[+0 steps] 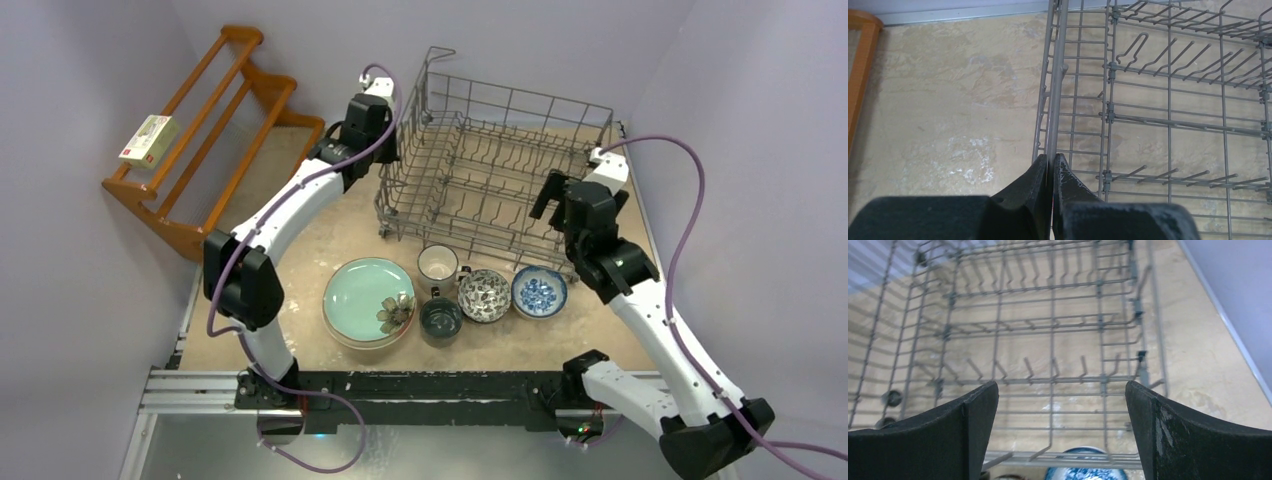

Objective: Load the mixed dishes into the dish rack
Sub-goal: Move the dish rack to the center of the board.

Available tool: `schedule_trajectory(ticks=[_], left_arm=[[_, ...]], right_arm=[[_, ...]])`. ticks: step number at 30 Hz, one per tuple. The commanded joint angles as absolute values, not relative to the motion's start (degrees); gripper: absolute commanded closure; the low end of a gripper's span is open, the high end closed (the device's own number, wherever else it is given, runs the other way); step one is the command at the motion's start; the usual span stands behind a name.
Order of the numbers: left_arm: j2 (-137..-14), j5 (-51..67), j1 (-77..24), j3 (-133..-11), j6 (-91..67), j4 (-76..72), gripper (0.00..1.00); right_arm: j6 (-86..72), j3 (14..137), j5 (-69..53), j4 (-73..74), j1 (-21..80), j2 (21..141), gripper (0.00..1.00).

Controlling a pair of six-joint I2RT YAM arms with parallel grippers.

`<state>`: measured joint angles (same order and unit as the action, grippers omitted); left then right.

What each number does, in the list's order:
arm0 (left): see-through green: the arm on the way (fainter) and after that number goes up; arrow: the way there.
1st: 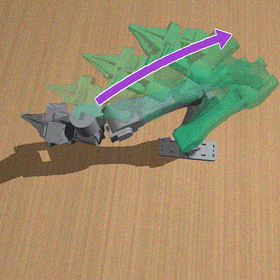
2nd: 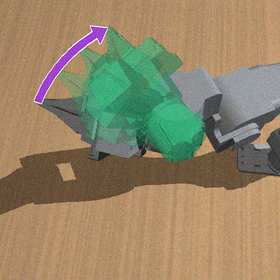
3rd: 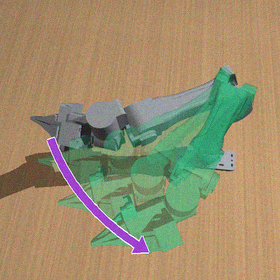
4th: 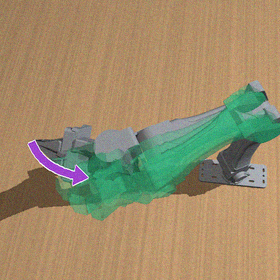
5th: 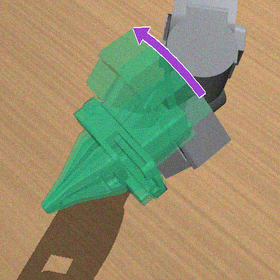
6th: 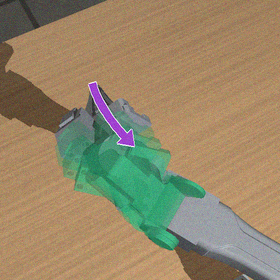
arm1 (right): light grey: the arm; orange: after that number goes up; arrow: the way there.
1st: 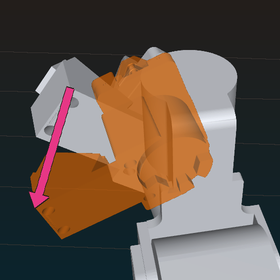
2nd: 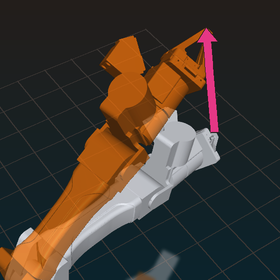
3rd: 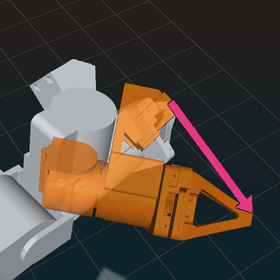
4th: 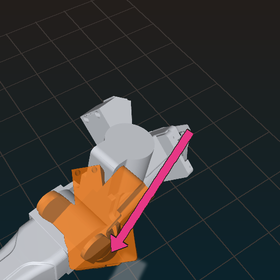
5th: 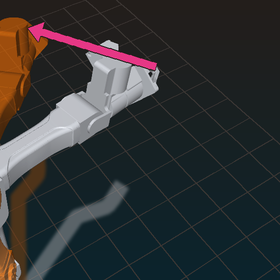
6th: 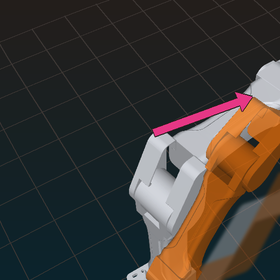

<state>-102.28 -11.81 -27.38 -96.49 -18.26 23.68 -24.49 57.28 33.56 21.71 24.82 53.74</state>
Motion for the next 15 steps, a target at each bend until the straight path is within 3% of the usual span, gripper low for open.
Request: schedule_trajectory(ticks=[1, 15], left_arm=[[-96.0, -18.6, -22.7, -96.1, -18.2, 19.7, 1.0], [-89.4, -22.5, -20.1, -90.0, -17.7, 17.0, 1.0]], right_arm=[[-25.8, 55.9, 34.1, 20.3, 20.7, 53.0, 0.01], [-28.1, 49.7, 35.6, 17.8, 15.7, 57.6, 0.03]])
